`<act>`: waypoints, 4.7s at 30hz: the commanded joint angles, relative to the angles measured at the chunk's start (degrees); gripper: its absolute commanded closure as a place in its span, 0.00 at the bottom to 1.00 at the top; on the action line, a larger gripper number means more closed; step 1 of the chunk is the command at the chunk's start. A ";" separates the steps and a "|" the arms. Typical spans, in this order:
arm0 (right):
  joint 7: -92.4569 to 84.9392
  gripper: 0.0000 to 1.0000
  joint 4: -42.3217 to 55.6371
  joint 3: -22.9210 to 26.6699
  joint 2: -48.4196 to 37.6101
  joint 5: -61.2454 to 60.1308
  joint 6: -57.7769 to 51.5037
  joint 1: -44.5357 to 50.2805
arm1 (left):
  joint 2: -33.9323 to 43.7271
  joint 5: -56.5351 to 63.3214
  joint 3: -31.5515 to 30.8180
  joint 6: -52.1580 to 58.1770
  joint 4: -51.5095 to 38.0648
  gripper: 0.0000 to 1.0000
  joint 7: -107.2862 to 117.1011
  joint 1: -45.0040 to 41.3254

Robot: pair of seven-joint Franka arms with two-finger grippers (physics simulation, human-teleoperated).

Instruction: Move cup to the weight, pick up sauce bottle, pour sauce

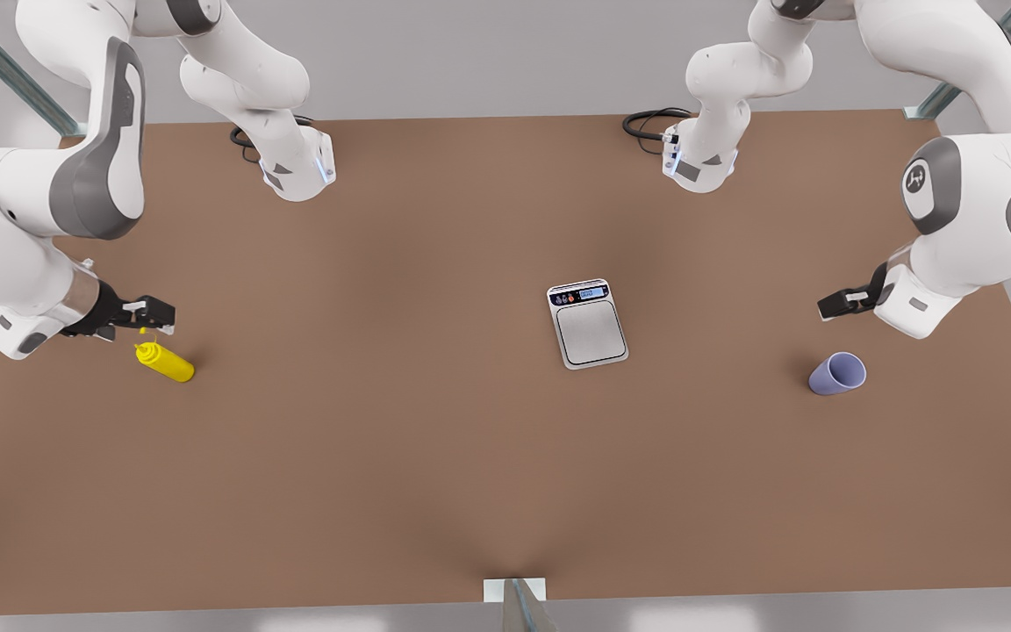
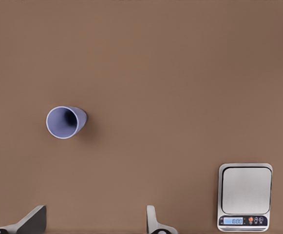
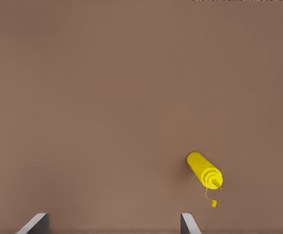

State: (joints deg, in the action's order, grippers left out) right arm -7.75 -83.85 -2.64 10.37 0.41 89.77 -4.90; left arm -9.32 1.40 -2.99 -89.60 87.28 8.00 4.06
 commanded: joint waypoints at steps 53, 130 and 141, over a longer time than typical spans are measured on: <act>-125.14 0.00 -28.21 0.26 22.76 -49.54 19.74 -43.79 | -19.68 1.68 10.46 -39.86 21.27 0.35 -9.49 0.34; -131.82 0.37 -21.88 -4.48 31.02 -53.85 16.57 -40.10 | -15.20 -3.15 -4.04 -36.96 20.13 0.79 50.54 -28.93; -130.07 0.40 -21.00 -4.48 30.76 -53.85 15.70 -40.10 | -14.94 -3.15 -4.04 -38.98 22.15 0.79 53.35 -32.80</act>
State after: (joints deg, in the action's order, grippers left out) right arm -137.51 -104.65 -7.12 41.06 -53.43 105.00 -45.00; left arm -24.25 0.63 -7.03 -128.48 109.42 61.47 -28.77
